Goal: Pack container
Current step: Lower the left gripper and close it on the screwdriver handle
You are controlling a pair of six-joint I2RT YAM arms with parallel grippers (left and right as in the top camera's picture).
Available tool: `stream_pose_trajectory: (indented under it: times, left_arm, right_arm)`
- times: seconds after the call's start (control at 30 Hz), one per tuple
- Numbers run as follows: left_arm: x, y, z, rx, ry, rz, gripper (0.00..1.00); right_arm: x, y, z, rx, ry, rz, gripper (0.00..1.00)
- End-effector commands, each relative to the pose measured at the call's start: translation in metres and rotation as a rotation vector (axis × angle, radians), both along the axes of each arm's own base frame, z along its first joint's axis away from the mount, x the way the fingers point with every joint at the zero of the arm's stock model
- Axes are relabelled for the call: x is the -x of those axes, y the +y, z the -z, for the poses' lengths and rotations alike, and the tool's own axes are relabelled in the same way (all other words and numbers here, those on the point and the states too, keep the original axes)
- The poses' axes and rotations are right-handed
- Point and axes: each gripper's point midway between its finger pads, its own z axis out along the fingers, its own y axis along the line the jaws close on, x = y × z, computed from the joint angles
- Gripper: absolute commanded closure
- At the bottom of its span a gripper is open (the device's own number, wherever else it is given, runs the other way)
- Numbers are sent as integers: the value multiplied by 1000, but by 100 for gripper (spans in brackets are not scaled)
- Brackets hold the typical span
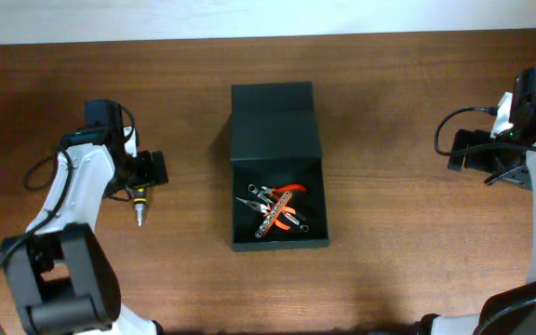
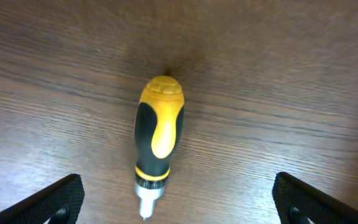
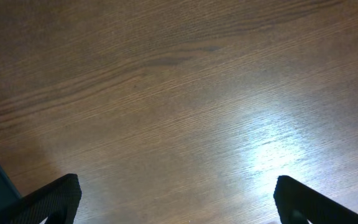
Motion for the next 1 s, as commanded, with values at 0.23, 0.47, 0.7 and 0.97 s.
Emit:
stream_pose_trajectory:
  times: [0.23,0.47,0.7,0.97]
  left_arm:
    - [1,2,40,8,85,-31,1]
    - [-4,2,40,8,65,-13,1]
    - [-14,1,41,15,26,20,1]
    - [-14,7,43,-7,30,40,1]
  right_arm:
    - [1,-4,0,7,2,13,1]
    - [1,-4,0,7,2,13,1]
    - [1,-4,0,7,2,13,1]
    - [1,-4,0,7,2,13,1]
